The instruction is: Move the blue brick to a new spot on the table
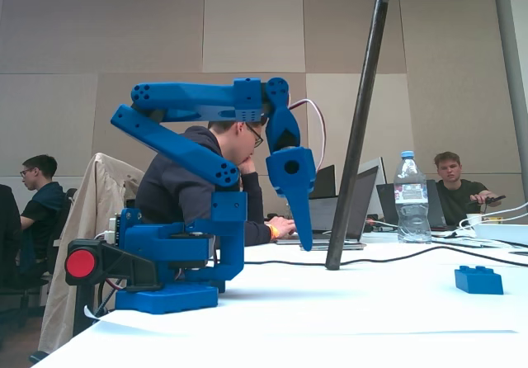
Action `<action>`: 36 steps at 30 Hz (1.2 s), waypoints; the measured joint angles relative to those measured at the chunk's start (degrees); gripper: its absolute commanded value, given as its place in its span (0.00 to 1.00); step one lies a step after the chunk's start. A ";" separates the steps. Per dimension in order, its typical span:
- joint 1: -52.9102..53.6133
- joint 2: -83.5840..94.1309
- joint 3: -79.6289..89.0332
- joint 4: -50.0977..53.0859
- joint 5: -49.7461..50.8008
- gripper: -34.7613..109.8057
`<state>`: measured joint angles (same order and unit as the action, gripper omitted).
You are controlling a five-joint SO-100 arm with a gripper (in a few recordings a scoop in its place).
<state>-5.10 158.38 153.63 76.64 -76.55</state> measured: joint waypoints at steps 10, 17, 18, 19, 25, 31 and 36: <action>1.85 29.88 21.97 -1.32 -5.71 0.24; 2.37 32.70 27.33 -3.96 -5.89 0.24; 2.55 32.70 27.77 -4.31 -5.98 0.24; 3.25 32.70 28.12 -4.48 -6.24 0.24; 5.19 32.70 28.74 -5.19 -8.70 0.24; 5.80 32.70 28.92 -6.24 -9.40 0.25; 5.80 32.70 28.92 -6.24 -6.06 0.25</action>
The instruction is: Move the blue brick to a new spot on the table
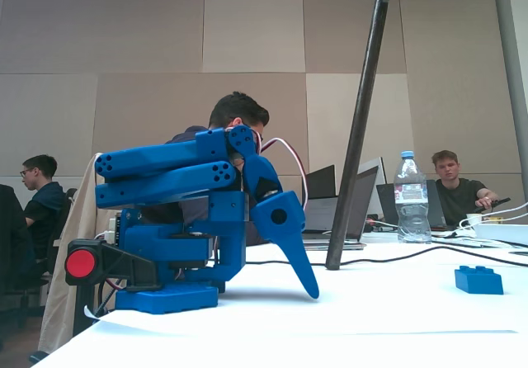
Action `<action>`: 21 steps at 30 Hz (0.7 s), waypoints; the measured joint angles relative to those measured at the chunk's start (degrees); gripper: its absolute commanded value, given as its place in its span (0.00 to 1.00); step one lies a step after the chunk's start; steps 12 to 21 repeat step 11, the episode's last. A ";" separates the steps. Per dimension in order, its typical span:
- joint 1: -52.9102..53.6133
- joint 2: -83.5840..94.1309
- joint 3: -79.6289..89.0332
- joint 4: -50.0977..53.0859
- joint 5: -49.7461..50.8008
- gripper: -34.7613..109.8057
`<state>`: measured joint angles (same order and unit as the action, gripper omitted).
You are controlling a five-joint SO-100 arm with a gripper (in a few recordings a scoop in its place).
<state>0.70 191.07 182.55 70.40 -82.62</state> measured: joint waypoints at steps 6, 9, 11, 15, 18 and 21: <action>0.00 0.00 0.09 0.00 8.00 0.25; 0.00 0.00 0.09 0.00 9.49 0.25; 0.00 0.00 0.09 0.00 9.84 0.25; 0.00 0.00 0.09 0.00 9.84 0.25; 0.00 0.00 0.09 0.00 9.84 0.25; 0.00 0.00 0.09 0.00 9.84 0.25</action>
